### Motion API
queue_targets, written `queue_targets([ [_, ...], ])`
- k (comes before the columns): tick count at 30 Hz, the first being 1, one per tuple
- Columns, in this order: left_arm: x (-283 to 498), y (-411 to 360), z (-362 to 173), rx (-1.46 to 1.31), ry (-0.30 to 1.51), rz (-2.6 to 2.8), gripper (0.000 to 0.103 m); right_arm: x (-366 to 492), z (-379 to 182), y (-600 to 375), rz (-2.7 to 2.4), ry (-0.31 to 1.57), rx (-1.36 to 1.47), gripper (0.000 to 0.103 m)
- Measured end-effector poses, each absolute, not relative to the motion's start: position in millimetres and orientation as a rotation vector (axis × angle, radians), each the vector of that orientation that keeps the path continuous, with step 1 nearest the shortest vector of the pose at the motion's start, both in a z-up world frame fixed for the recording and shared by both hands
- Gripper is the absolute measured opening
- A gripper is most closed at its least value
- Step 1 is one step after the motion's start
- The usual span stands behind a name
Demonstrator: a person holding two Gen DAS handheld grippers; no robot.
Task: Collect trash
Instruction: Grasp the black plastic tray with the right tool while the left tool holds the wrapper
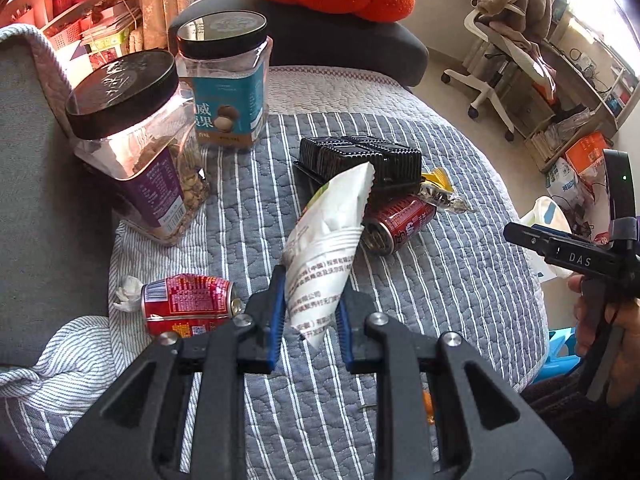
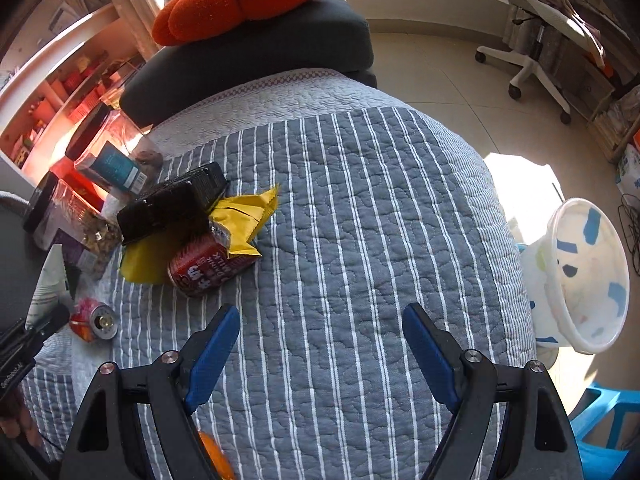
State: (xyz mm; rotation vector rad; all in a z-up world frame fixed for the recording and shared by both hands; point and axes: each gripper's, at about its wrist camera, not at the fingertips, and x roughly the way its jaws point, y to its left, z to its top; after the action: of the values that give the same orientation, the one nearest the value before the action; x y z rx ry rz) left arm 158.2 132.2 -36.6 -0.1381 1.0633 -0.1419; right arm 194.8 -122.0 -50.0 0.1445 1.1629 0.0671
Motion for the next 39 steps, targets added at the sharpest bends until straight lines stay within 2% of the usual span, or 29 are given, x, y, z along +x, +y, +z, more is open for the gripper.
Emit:
queue_targets([
  [7,162.3,152.3,-36.6,-0.190,1.081,-0.118,0.024,231.2,-43.3,-52.3,0.158,1.096,-0.100,0.085],
  [16,166.2,168.3,-25.5,-0.227,1.049,-0.123,0.024,255.9,-71.9,25.6,0.256,1.016,-0.567,0.085],
  [23,173.8,175.7,-36.4,-0.234,1.081,-0.091,0.024,256.8,-94.2,70.0,0.303,0.899,-0.934,0.082],
  [24,174.3,175.7,-37.8,-0.235,1.085,-0.090,0.024,255.5,-97.3,75.2,0.309,0.880,-0.977,0.078],
  [27,174.9,175.4,-38.0,-0.235,1.090,-0.090,0.024,255.7,-105.7,83.3,0.336,0.879,-1.049,0.049],
  [28,176.6,173.3,-37.6,-0.235,1.093,-0.093,0.024,255.9,-107.5,84.0,0.333,0.881,-1.062,0.043],
  [30,175.6,171.7,-37.1,-0.229,1.091,-0.100,0.024,254.9,-106.4,83.1,0.314,0.854,-1.072,0.037],
  [37,175.4,164.9,-36.5,-0.221,1.083,-0.125,0.024,252.6,-71.6,54.2,0.255,0.821,-0.928,0.027],
  [38,175.5,164.0,-37.0,-0.223,1.085,-0.131,0.024,253.8,-65.0,46.8,0.242,0.822,-0.894,0.023],
  [39,175.6,162.5,-37.4,-0.227,1.086,-0.140,0.024,254.9,-58.2,38.8,0.227,0.825,-0.860,0.009],
])
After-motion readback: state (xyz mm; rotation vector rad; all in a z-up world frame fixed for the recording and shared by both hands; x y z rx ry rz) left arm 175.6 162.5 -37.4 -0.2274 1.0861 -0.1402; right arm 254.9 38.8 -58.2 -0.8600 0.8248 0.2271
